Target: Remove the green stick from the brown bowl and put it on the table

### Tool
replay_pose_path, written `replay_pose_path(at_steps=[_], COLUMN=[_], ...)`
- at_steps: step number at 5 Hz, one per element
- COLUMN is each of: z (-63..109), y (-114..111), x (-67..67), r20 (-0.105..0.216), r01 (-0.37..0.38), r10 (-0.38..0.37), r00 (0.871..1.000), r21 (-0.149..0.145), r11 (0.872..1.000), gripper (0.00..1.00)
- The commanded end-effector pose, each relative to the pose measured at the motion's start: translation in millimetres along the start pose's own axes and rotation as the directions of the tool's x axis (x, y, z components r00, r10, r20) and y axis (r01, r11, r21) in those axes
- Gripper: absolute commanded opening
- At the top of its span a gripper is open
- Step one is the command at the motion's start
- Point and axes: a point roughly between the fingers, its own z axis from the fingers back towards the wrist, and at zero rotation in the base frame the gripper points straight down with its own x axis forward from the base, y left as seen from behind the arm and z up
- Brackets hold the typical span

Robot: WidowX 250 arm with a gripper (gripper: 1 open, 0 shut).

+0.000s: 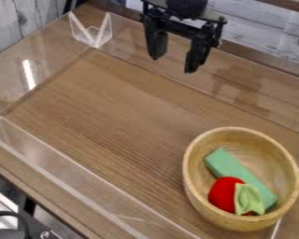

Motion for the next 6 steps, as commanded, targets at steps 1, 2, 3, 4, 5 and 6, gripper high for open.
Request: replay_pose_path(at_steps=[1,2,3,4,5,6], z=[-12.0,-21.6,-27.7,-31.8,-36.9,-44.0], y=[-6,-35,-69,-99,-117,-122], x=[-4.4,-12.7,-20.3,-27.2,-31.4,-31.2], r20=[-0.032,-0.036,-0.024,-0.014,0.007,0.025], r01=[-0.044,-0.131,-0.193,-0.247,-0.290,-0.350], r10=[0.044,0.130,0.191,0.246,0.293,0.357], r00=[0.999,0.991,0.981,0.969,0.956,0.934], r21=[-0.008,-0.029,-0.057,-0.086,-0.121,-0.144], r11=[0.999,0.991,0.980,0.965,0.949,0.926], gripper=[1.00,1.00,1.00,1.00,1.00,1.00])
